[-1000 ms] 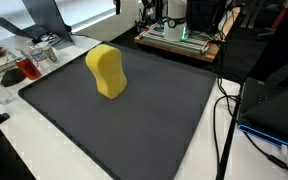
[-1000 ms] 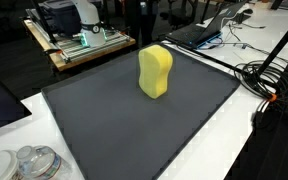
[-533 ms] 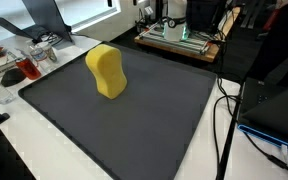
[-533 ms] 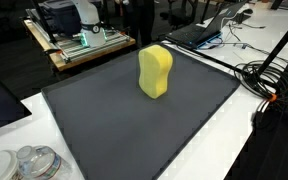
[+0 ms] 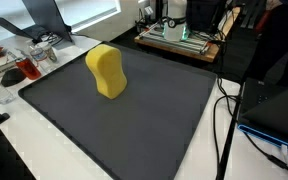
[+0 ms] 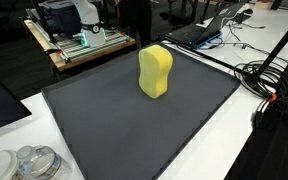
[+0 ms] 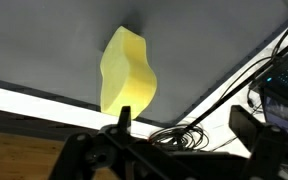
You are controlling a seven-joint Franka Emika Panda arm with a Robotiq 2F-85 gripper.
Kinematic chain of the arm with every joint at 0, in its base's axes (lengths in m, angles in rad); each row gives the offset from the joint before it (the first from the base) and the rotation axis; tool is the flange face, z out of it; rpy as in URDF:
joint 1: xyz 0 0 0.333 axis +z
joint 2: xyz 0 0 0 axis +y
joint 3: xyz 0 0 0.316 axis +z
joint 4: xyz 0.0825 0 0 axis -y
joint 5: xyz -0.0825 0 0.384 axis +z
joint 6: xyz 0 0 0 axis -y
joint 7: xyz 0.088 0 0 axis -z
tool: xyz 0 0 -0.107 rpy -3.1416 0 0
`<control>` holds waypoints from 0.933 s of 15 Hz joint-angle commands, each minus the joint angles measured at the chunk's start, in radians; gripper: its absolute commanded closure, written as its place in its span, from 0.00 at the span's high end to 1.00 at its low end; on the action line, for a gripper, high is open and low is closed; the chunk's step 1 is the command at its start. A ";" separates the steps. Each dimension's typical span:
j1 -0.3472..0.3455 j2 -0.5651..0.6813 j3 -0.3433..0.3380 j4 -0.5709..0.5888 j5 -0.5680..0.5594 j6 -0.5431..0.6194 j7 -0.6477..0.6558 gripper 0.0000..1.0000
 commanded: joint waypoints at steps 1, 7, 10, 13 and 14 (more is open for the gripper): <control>-0.016 0.130 -0.018 0.135 0.120 -0.083 -0.125 1.00; -0.080 0.336 0.059 0.275 0.253 -0.106 -0.179 1.00; -0.122 0.427 0.138 0.325 0.253 -0.068 -0.114 1.00; -0.159 0.510 0.208 0.388 0.247 -0.048 -0.007 1.00; -0.169 0.534 0.228 0.406 0.242 -0.038 0.032 1.00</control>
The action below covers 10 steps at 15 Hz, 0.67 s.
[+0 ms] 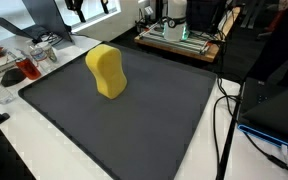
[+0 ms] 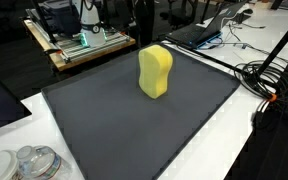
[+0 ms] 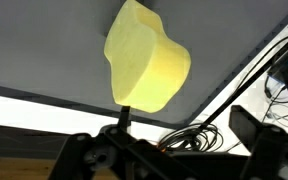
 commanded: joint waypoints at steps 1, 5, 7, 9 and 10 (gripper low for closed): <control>-0.055 0.107 0.085 0.100 0.003 0.023 0.138 1.00; -0.066 0.184 0.151 0.146 -0.060 0.109 0.321 1.00; -0.060 0.212 0.174 0.149 -0.124 0.160 0.416 1.00; -0.055 0.234 0.189 0.149 -0.212 0.202 0.517 1.00; -0.051 0.244 0.195 0.148 -0.264 0.217 0.571 1.00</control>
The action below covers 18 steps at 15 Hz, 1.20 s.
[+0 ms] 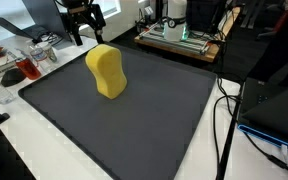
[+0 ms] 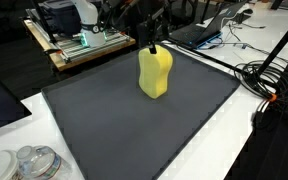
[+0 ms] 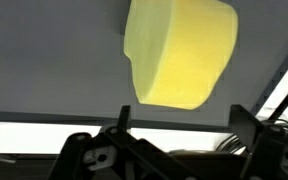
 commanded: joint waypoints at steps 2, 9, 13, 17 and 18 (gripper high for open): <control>-0.005 0.054 0.039 0.025 -0.203 0.042 0.233 1.00; -0.002 0.078 0.072 0.037 -0.321 -0.015 0.394 1.00; -0.009 0.081 0.084 0.047 -0.316 -0.061 0.403 1.00; -0.021 0.097 0.098 0.066 -0.281 -0.135 0.361 0.72; -0.022 0.100 0.101 0.069 -0.278 -0.147 0.356 0.70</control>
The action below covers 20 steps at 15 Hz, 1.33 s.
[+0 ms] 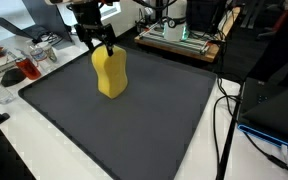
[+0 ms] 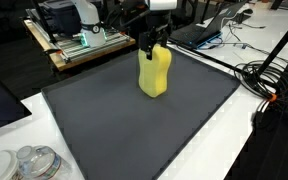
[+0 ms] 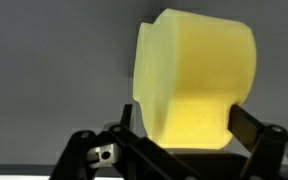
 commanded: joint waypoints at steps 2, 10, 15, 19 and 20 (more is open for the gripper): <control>-0.026 0.036 0.029 0.044 0.027 -0.070 -0.034 0.62; -0.021 0.002 0.031 0.038 0.007 -0.083 -0.032 0.08; 0.010 -0.105 0.027 -0.003 -0.082 -0.105 0.000 0.02; 0.035 -0.220 0.038 -0.017 -0.180 -0.162 0.028 0.02; 0.040 -0.251 0.042 -0.015 -0.201 -0.179 0.034 0.02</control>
